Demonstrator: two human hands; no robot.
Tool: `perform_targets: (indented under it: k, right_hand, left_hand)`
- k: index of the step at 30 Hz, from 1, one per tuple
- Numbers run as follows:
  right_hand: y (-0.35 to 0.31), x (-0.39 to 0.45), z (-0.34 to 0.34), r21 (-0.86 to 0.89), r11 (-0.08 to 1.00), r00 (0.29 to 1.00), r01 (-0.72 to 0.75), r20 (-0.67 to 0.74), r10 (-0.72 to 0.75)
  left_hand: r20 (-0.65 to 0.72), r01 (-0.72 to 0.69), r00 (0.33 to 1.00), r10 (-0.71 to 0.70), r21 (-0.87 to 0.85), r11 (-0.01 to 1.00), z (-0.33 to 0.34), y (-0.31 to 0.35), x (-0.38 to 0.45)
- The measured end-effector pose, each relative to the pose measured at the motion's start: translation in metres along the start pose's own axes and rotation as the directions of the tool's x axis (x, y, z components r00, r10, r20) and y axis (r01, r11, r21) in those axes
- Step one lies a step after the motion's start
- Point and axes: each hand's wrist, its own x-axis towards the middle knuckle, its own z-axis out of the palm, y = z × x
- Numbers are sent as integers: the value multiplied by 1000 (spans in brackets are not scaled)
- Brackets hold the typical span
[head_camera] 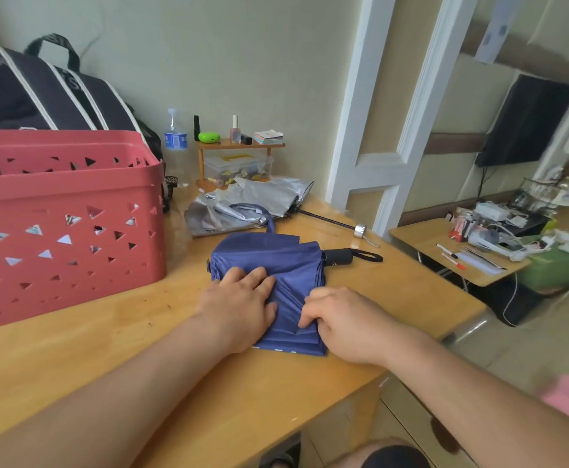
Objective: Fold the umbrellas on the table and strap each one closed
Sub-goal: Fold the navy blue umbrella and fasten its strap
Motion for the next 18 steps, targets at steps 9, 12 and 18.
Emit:
perform_targets:
  k: [9, 12, 18]
  right_hand:
    - [-28, 62, 8, 145, 981, 974, -126, -170, 150]
    - [-17, 50, 30, -44, 973, 974, -225, -27, 224]
    - [-13, 39, 26, -126, 941, 928, -313, 171, 331]
  left_hand:
    - [213, 25, 977, -28, 16, 1000, -7, 1, -18]
    - [235, -10, 972, 21, -47, 999, -8, -18, -40]
    - [252, 61, 963, -94, 139, 988, -61, -32, -44]
